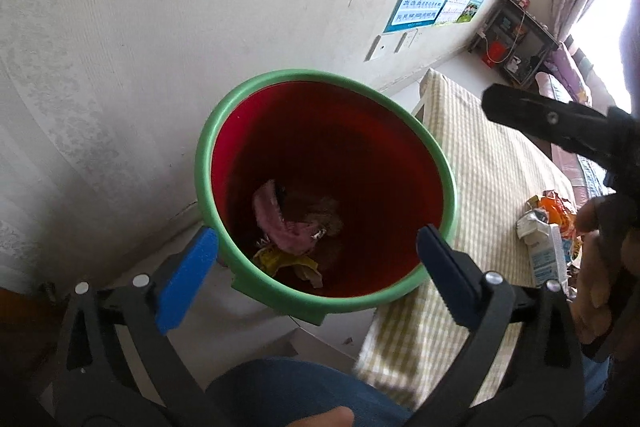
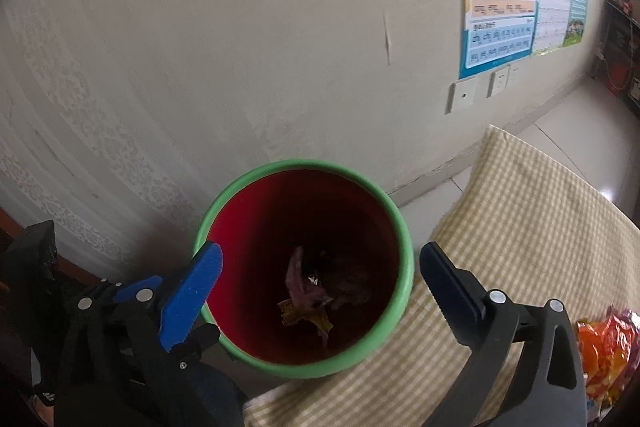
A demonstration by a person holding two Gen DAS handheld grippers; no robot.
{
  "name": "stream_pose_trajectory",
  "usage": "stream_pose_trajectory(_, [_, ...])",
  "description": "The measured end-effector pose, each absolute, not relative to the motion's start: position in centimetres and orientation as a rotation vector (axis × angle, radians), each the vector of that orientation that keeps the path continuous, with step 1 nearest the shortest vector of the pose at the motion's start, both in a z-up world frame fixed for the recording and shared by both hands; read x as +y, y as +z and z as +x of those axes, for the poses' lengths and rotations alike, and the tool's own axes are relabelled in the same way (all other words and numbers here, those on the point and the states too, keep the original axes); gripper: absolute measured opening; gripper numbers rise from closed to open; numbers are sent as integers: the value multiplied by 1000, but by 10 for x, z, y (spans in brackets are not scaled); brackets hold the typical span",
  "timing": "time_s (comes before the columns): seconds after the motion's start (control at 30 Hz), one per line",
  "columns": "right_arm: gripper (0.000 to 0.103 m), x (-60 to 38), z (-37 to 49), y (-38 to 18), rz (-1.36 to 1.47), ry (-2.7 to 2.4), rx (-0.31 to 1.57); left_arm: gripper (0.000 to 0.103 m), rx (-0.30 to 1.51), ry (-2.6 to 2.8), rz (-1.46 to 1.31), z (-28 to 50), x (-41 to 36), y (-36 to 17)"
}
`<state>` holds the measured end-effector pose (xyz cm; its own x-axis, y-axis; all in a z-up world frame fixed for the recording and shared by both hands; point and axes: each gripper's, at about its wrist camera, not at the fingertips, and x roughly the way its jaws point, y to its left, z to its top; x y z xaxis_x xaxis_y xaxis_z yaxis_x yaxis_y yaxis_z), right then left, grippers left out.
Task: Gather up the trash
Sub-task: 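Move both tools back over the remaining pile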
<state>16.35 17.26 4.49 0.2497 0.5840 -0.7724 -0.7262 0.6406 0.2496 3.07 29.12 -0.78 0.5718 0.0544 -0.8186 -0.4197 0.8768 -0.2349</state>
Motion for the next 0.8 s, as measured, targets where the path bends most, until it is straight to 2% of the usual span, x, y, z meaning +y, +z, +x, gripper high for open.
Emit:
stream_pose_trajectory(0.43, [96, 91, 149, 69, -100, 829, 950, 98, 893, 235, -389, 32, 236, 22])
stream_pose_trajectory(0.8, [96, -24, 144, 80, -54, 702, 916, 98, 902, 129, -302, 48, 152, 37])
